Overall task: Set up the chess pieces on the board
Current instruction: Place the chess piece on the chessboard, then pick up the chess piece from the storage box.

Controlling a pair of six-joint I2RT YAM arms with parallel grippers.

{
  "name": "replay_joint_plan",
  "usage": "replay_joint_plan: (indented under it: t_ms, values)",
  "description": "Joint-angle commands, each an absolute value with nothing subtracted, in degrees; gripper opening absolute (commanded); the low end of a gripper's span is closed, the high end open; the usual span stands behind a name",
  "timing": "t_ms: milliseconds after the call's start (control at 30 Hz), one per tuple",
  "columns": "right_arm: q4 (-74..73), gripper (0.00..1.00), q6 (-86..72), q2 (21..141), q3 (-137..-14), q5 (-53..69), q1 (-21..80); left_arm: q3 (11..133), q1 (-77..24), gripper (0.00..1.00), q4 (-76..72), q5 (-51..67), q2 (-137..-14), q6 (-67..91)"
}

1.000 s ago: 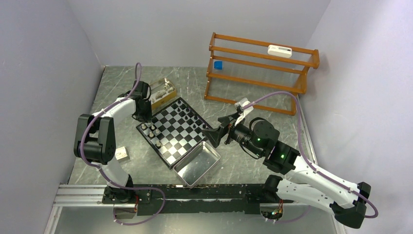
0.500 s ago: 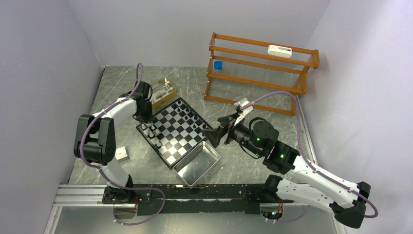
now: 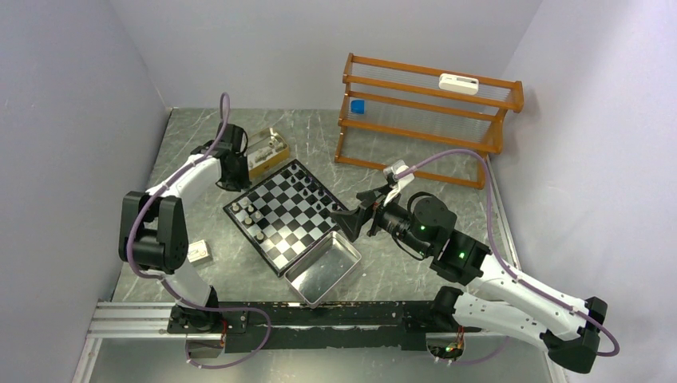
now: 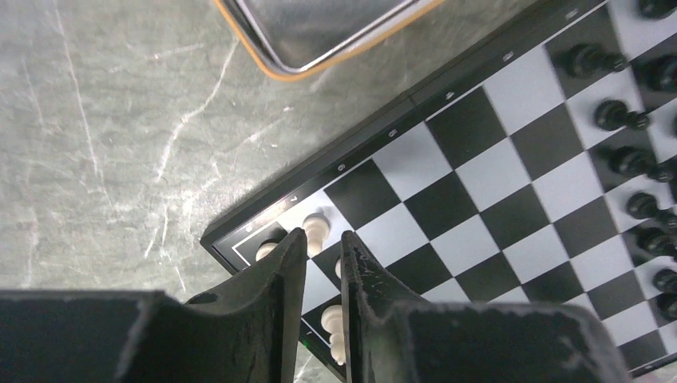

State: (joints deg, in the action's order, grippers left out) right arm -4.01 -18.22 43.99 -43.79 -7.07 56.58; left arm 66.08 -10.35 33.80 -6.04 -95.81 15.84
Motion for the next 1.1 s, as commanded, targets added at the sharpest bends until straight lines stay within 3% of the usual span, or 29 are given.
replay_joint_plan:
  t_ms: [0, 300, 633, 1067]
  values:
    - [-3.0, 1.0, -18.6, 44.4, -44.5, -7.3, 56.5, 70.8, -10.8, 0.28, 35.3, -5.1, -93.1, 15.5]
    - [-4.0, 1.0, -18.5, 47.2, -45.9, -8.5, 56.5, 77.7, -10.8, 0.33, 29.9, -2.0, -94.3, 13.9]
    - [-5.3, 0.99, -18.4, 51.9, -49.5, -8.6, 56.5, 94.0, -10.8, 0.31, 28.3, -3.2, -107.7, 13.7]
    - [-8.7, 0.99, -19.6, 55.9, -55.0, -11.4, 56.5, 104.3, -10.5, 0.31, 23.6, -0.5, -121.2, 10.4]
